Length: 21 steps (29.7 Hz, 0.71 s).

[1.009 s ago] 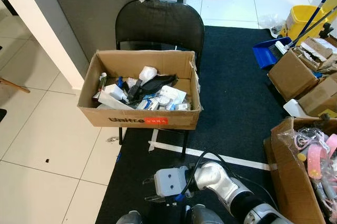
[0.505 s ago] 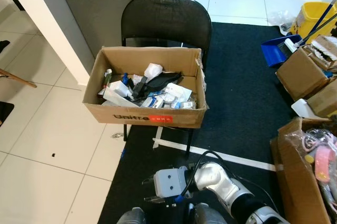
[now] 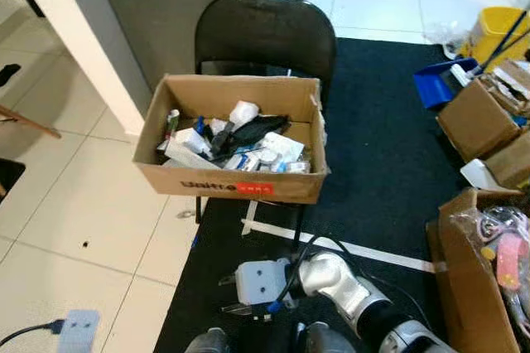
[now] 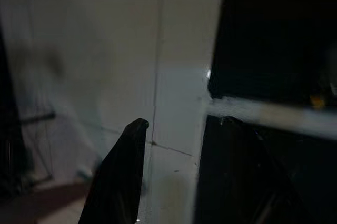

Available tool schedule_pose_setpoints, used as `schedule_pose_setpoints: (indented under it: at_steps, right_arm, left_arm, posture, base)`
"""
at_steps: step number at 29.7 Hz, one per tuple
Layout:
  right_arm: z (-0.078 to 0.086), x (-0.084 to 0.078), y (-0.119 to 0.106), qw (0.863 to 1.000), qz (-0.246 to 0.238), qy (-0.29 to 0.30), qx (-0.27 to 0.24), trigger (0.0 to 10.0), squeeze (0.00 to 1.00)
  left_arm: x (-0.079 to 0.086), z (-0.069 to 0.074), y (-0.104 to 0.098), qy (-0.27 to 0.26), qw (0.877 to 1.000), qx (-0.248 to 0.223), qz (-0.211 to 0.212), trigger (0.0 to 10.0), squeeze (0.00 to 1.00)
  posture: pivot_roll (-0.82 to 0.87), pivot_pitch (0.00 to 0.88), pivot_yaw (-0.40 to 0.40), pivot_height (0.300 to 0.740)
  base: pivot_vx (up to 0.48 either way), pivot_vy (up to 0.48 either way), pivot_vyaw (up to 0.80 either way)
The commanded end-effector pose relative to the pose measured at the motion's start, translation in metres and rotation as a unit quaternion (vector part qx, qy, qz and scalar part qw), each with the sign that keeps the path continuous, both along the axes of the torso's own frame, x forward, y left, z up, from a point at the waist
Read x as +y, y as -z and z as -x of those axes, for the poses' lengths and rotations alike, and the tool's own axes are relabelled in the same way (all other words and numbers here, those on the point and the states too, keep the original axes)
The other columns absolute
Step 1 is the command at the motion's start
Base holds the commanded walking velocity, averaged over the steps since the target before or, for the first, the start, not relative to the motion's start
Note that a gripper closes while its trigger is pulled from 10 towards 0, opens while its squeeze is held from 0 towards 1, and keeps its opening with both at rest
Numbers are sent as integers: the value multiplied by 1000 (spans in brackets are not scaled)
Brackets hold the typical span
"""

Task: Picking trash to rubbish bin

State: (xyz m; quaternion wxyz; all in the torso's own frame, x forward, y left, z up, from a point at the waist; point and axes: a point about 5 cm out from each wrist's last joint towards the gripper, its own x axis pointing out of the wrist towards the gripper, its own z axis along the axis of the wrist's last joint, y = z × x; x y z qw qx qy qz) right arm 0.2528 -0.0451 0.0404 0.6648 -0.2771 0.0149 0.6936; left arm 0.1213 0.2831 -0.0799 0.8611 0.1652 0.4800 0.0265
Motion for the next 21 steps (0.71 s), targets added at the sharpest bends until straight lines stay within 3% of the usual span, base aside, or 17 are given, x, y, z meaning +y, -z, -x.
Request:
schedule_pose_setpoints:
  at_steps: [1, 2, 3, 7, 9, 10, 11, 15, 19, 21]
  right_arm:
    - [0, 4, 1, 998, 10, 19, -53, 10000, 0]
    - [-2, 5, -1, 995, 8, 34, -90, 10000, 0]
    - [-4, 5, -1, 995, 11, 43, -90, 10000, 0]
    - [-6, 5, 1, 996, 10, 51, -67, 10000, 0]
    - [-8, 6, 2, 997, 18, 50, -60, 10000, 0]
    - [-8, 6, 2, 997, 18, 50, -60, 10000, 0]
    - [-9, 6, 4, 997, 31, 46, -55, 10000, 0]
    - [-12, 8, 5, 996, 43, 50, -65, 10000, 0]
    - [-13, 8, 3, 994, 30, 64, -79, 10000, 0]
    - [-24, 7, -6, 990, -32, 132, -22, 10000, 0]
  left_arm:
    - [10, 25, 5, 24, 997, 66, -34, 10000, 0]
    - [18, 28, 3, 21, 996, 76, -50, 10000, 0]
    - [28, 27, -1, 10, 995, 76, -71, 10000, 0]
    - [40, 18, -9, -6, 994, 58, -95, 10000, 0]
    - [47, -23, -29, -31, 993, -38, -104, 10000, 0]
    - [47, -23, -29, -31, 993, -38, -104, 10000, 0]
    - [40, -46, -38, -30, 991, -91, -88, 10000, 0]
    - [9, -87, -48, -6, 985, -169, -20, 10000, 0]
    - [-7, -96, -47, 20, 984, -176, -3, 10000, 0]
    - [-25, -97, -40, 45, 985, -164, 9, 10000, 0]
  posture:
    - [79, 154, 82, 740]
    - [77, 152, 84, 740]
    - [70, 150, 89, 740]
    - [73, 146, 86, 740]
    - [73, 139, 79, 740]
    - [73, 139, 79, 740]
    - [73, 136, 75, 740]
    - [72, 126, 62, 740]
    - [68, 124, 62, 740]
    - [61, 118, 63, 740]
  base:
    - [0, 0, 0]
    - [0, 0, 0]
    - [0, 0, 0]
    - [0, 0, 0]
    - [0, 0, 0]
    - [0, 0, 0]
    - [0, 0, 0]
    - [0, 0, 0]
    - [0, 0, 0]
    - [0, 0, 0]
